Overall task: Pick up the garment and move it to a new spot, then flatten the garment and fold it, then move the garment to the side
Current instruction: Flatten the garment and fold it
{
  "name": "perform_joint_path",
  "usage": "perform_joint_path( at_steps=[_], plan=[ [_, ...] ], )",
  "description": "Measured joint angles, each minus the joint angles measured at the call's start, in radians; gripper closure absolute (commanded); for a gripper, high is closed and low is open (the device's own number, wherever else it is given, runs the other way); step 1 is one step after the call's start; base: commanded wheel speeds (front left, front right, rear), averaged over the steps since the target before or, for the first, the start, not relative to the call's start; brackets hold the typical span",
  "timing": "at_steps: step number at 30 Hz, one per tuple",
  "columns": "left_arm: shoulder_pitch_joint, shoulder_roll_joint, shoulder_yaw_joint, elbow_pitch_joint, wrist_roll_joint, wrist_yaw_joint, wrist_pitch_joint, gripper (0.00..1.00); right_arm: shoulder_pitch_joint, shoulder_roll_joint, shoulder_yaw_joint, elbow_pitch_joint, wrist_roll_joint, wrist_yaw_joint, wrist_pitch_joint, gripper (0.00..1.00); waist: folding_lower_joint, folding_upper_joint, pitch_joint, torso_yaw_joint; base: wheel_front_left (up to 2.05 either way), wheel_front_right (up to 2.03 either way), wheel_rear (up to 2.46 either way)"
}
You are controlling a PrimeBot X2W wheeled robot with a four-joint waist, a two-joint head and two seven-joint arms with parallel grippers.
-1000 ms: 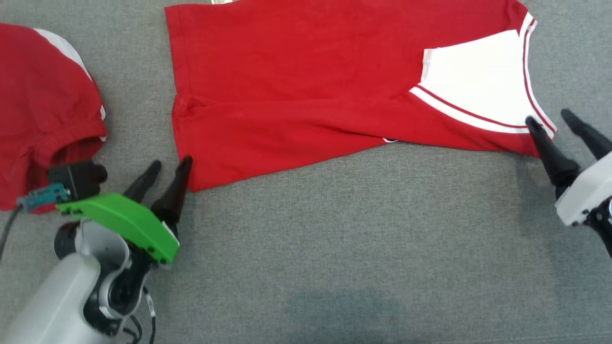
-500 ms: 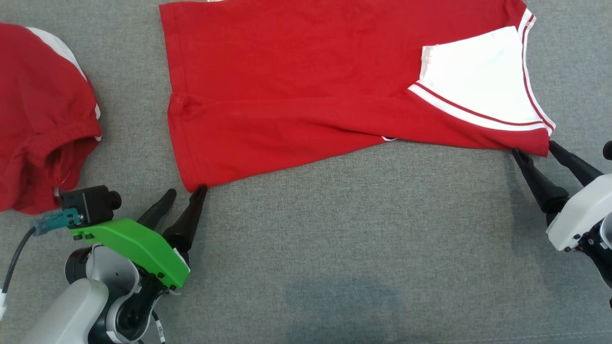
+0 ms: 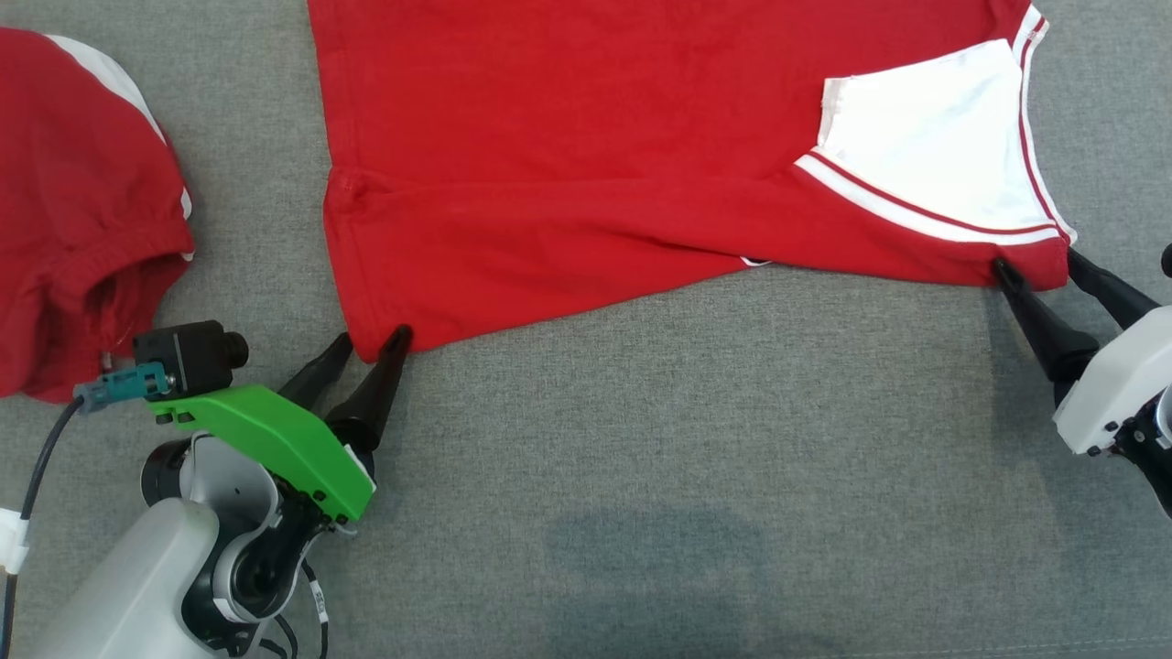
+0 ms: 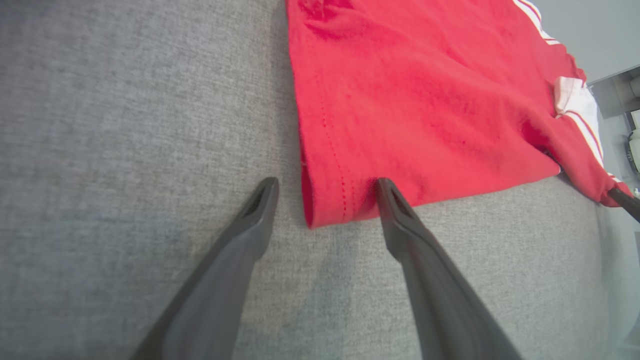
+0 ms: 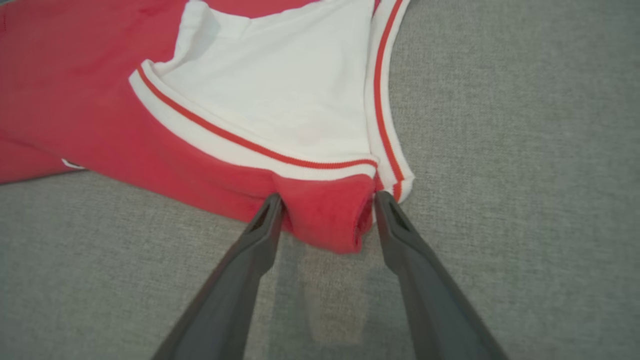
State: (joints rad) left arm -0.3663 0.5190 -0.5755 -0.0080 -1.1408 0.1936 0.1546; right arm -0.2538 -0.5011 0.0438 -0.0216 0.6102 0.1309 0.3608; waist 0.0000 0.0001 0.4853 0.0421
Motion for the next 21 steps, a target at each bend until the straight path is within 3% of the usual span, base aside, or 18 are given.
perform_joint_path(
  at_steps=[2,3,4,5,6,9,13,21],
  plan=[
    [-0.005,-0.001,-0.003,0.01,-0.002,-0.002,0.004,0.0,-0.011,-0.004,0.001,0.008,0.002,0.0,0.0,0.53,0.0,0.0,0.003,-0.002,0.0,0.0,0.0],
    [-0.009,-0.002,-0.004,0.015,-0.002,-0.003,0.009,0.0,-0.02,-0.006,0.003,0.014,0.002,0.0,-0.001,0.53,0.0,0.0,0.004,-0.003,0.0,0.0,0.0],
    [-0.014,-0.002,-0.006,0.021,-0.003,-0.007,0.012,0.0,-0.028,-0.009,0.006,0.018,0.002,0.0,-0.002,0.88,0.0,0.0,0.006,-0.003,0.0,0.0,0.0],
    [-0.018,-0.003,-0.007,0.028,-0.003,-0.01,0.013,0.0,-0.035,-0.012,0.01,0.023,0.002,0.0,-0.003,0.88,0.0,0.0,0.007,-0.004,0.0,0.0,0.0],
    [-0.024,-0.005,-0.008,0.035,-0.003,-0.015,0.018,0.31,-0.043,-0.014,0.013,0.028,0.006,0.0,-0.003,1.0,0.0,0.0,0.009,-0.004,0.0,0.0,0.0],
    [-0.044,-0.01,-0.01,0.06,-0.003,-0.023,0.02,1.0,-0.064,-0.021,0.018,0.041,0.023,0.0,0.0,1.0,0.0,0.0,0.013,-0.002,0.0,0.0,0.0],
    [-0.057,-0.014,-0.018,0.079,-0.002,-0.045,0.026,1.0,-0.091,-0.04,0.011,0.053,0.047,0.0,0.014,1.0,0.0,0.0,0.013,-0.002,0.0,0.0,0.0],
    [-0.053,0.036,-0.036,0.027,-0.04,-0.095,0.103,1.0,-0.132,-0.077,-0.017,0.071,0.094,0.0,0.083,1.0,0.0,0.0,-0.003,0.003,0.0,0.0,0.0]
  ],
)
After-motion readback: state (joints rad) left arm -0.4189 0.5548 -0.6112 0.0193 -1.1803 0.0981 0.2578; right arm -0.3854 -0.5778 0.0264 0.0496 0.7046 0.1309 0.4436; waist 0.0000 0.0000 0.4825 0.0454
